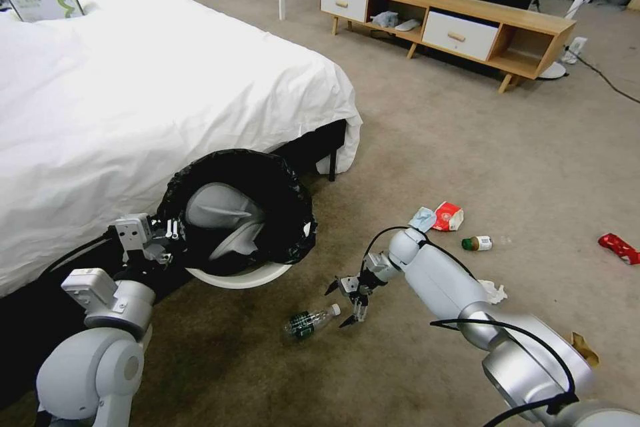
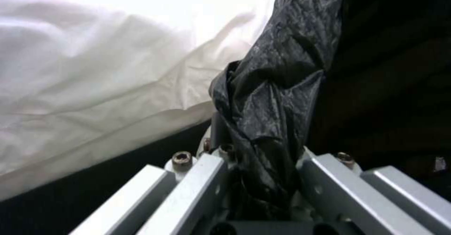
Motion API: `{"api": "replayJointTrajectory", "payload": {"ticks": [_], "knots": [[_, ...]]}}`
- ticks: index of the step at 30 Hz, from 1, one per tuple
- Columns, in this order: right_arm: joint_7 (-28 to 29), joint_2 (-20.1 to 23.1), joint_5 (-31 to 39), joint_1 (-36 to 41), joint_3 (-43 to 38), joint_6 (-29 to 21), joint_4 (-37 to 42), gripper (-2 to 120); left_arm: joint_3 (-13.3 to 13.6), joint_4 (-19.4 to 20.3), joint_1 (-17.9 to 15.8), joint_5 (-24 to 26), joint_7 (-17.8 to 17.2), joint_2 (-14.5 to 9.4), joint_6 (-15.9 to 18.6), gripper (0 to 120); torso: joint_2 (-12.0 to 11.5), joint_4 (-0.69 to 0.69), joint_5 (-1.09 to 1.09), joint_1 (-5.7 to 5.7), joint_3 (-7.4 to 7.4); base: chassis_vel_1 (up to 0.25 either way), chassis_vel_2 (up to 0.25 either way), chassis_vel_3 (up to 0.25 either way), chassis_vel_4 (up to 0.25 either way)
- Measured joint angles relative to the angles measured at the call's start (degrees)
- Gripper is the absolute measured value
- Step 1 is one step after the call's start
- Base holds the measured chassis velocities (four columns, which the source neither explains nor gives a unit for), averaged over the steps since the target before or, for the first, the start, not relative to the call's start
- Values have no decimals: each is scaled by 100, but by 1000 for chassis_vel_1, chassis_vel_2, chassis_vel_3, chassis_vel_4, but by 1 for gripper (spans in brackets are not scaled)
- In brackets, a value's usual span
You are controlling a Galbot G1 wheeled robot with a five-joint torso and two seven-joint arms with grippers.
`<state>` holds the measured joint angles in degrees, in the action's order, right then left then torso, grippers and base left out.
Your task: Pick up the trash bin and place the garbage on the floor into it.
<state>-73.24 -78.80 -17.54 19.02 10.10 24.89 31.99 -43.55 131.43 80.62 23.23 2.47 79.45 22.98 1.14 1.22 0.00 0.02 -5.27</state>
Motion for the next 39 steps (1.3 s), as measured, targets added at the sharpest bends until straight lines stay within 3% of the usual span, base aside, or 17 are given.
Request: {"api": "replayJointTrajectory", "payload": {"ticks": [16,39], "knots": [[824,-40,78,101,16,69,-360,100,-10,-4,26,0,28,-18,-68,2,0,0,0,0,0,0,0,0,0],[1514,-183,222,110,244,150,-626,100,-48,-26,65,24,55,-27,-132,2,0,1,0,0,0,0,0,0,0]]}}
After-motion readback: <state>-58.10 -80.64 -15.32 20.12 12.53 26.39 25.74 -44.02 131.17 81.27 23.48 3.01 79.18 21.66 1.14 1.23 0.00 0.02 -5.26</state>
